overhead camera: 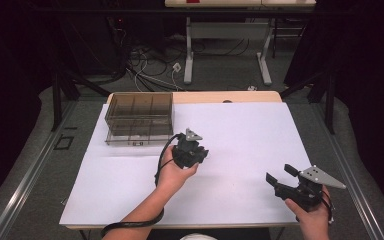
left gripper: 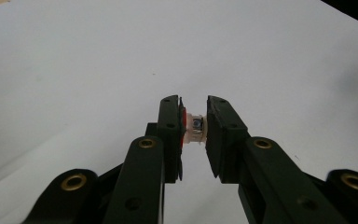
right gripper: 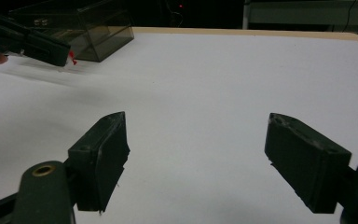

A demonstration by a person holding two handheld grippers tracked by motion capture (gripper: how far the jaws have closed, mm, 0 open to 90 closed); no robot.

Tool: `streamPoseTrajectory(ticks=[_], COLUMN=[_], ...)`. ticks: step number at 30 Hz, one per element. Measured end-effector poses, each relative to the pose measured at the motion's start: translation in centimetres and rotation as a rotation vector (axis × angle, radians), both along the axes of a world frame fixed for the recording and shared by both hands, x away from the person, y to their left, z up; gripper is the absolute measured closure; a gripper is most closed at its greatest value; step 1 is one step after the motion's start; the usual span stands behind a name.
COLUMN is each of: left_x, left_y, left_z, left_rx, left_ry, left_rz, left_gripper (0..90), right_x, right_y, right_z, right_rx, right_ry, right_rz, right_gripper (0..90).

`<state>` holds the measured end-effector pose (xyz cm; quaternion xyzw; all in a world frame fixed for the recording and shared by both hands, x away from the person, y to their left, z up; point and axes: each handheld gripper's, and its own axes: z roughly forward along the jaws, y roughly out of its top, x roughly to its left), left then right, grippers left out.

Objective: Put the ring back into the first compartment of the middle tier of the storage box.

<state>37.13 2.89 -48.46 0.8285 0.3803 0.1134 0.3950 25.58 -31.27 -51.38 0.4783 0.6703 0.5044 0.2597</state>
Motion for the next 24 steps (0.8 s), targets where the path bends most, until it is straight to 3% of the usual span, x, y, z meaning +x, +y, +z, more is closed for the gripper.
streamPoseTrajectory(ticks=[24], left_x=[1.6], left_y=[5.4], left_z=[2.1], left_rx=[-0.013], left_ry=[-0.035], left_rz=[0.121], left_gripper=[76.1], right_x=[0.0], right_y=[0.1], right_z=[-0.1], right_rx=[-0.004], right_ry=[0.005], right_rz=[0.001], right_gripper=[21.2])
